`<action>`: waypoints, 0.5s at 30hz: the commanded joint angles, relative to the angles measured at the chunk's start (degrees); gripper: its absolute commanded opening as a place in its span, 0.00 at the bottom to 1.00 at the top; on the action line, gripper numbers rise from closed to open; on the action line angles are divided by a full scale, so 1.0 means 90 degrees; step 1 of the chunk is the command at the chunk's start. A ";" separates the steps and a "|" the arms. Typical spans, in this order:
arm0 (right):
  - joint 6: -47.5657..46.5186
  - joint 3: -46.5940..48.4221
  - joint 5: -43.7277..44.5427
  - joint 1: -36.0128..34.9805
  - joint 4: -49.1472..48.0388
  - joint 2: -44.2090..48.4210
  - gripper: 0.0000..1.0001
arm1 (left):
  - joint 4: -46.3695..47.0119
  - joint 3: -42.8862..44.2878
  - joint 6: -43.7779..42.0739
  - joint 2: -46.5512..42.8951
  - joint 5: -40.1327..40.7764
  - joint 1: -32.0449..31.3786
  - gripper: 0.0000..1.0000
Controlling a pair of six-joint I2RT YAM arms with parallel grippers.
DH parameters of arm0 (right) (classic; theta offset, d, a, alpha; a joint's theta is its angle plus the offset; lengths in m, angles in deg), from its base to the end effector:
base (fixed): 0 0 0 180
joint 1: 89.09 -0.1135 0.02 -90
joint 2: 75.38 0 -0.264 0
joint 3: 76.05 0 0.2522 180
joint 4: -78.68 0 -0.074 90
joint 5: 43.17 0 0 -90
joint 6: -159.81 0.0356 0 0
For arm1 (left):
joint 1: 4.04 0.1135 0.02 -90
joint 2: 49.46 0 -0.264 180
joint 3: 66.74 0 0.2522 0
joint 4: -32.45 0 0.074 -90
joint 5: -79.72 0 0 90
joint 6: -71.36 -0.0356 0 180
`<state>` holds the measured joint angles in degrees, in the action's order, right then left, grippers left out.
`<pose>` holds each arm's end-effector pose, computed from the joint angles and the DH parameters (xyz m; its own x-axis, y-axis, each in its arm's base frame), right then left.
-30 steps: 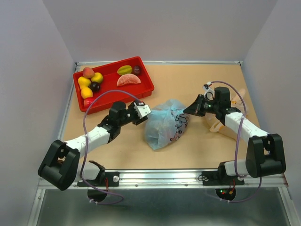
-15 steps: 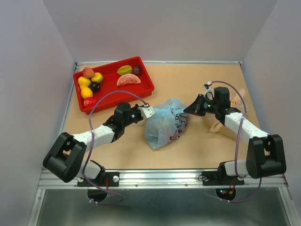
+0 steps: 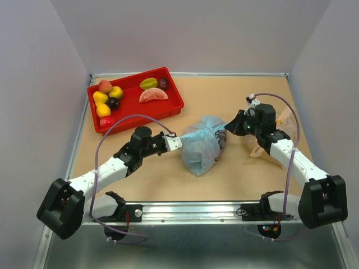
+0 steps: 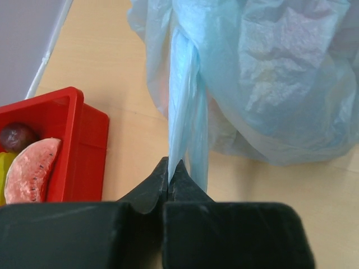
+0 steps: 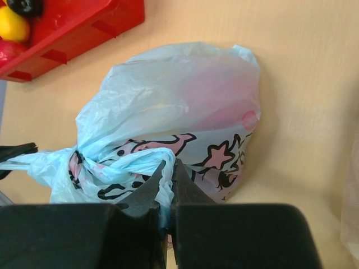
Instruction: Place the fake fruits into the plastic bag and tie a complex knot
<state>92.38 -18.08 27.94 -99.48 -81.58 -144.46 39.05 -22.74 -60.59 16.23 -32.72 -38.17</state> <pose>0.2592 0.0592 0.2563 -0.6362 0.2525 -0.7290 -0.2164 0.8486 0.4828 0.1984 -0.1509 0.2331 0.3903 0.4818 -0.7845 0.7566 0.3176 0.5715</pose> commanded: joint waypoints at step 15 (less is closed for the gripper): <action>-0.1784 0.0254 0.2275 0.1388 -0.0010 -0.0029 0.00 | -0.2848 -0.0635 -0.1490 -0.1596 0.0110 0.1302 0.00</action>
<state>85.19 -18.08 24.92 -99.24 -79.66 -144.44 26.39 -26.36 -70.74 3.97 -39.56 -31.68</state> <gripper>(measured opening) 0.034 0.033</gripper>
